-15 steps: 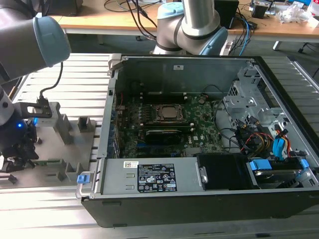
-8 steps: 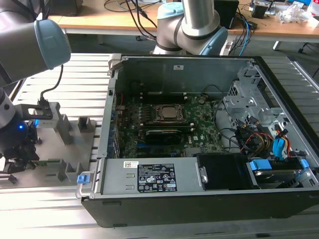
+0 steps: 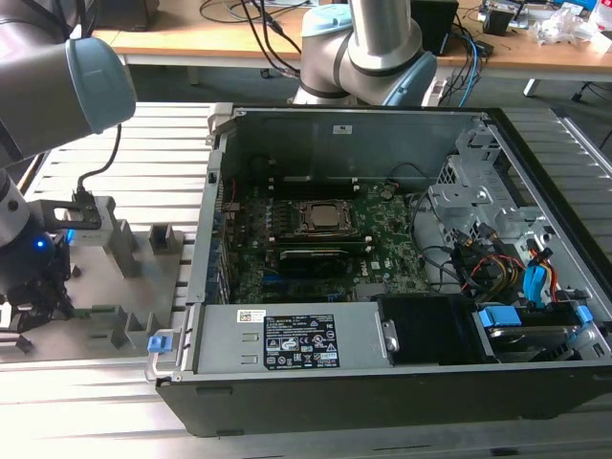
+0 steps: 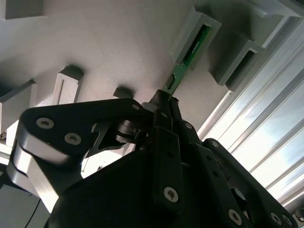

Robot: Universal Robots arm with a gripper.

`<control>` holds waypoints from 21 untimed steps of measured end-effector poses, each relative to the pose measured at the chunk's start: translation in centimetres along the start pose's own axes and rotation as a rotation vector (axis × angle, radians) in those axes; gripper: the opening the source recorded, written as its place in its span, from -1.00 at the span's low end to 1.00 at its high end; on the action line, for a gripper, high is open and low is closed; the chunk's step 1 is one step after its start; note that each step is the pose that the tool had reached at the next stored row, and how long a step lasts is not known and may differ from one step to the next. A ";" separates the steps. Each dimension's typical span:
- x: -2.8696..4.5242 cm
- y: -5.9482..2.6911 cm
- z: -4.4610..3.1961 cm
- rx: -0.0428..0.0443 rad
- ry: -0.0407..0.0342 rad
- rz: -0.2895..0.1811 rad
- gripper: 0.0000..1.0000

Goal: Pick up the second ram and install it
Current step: 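Pick up the second ram and move it above second insertion slot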

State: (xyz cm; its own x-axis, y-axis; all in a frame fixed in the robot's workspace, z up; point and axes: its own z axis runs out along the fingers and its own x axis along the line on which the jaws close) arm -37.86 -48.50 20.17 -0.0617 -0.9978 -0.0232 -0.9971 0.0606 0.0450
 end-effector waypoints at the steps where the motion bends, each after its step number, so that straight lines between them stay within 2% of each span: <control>1: 0.00 0.00 0.00 0.0000 0.0000 0.000 -0.73; 6: 0.00 -0.01 0.00 0.0003 0.0003 0.000 -0.73; 8: -0.01 0.01 -0.32 0.0003 0.0003 0.000 -0.73; 12: -0.04 0.07 -1.60 0.0001 0.0005 0.000 -0.73; 17: -0.06 0.12 -2.64 0.0001 0.0005 0.000 -0.73; 21: -0.11 0.20 -4.36 0.0000 0.0005 0.000 -0.73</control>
State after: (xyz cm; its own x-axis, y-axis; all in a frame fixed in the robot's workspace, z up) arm -37.86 -48.49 24.53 -0.0617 -0.9978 -0.0227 -0.9971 0.0606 0.0450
